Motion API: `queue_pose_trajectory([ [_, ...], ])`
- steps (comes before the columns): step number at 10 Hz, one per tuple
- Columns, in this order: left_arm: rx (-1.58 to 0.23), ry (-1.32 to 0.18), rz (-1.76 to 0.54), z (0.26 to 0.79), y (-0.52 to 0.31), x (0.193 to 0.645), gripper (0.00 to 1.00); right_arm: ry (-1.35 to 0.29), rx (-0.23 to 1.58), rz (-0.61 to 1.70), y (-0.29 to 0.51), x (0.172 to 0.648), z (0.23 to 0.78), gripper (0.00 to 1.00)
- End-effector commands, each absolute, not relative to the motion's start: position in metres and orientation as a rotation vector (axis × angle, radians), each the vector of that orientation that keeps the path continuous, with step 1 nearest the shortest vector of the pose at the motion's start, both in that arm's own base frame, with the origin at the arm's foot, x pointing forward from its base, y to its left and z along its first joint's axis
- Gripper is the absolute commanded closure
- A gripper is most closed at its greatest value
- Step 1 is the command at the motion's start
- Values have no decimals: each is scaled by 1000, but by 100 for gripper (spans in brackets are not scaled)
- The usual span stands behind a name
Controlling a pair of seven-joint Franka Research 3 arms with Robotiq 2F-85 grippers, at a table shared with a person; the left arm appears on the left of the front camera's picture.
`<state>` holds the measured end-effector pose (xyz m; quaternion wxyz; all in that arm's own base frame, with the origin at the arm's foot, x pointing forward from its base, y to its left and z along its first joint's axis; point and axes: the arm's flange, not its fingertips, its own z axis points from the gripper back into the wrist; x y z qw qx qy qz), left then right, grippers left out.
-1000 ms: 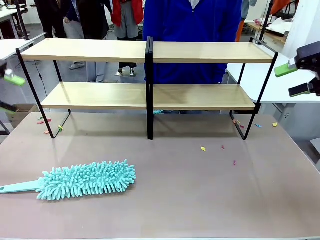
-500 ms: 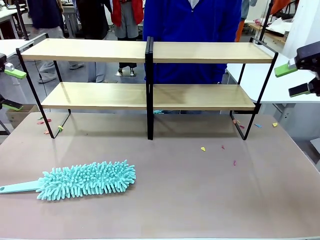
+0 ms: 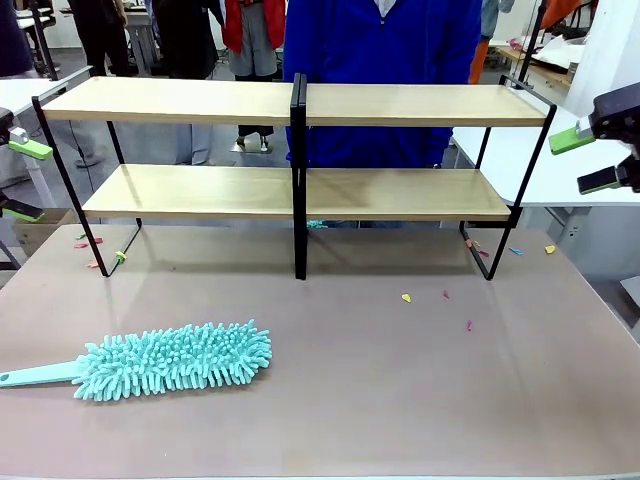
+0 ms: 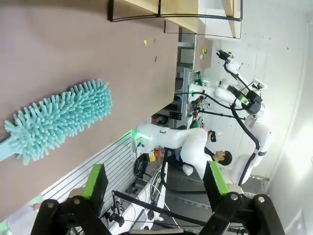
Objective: Clean the shelves.
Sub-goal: Place the Duster on the table.
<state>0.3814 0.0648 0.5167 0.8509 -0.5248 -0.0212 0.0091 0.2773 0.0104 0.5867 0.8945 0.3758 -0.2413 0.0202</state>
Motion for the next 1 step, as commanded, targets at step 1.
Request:
queue_pose_trajectory([
  [1, -1101, -60, 8, 516, 66, 380, 0, -509, 800, 64, 10, 279, 588, 0],
])
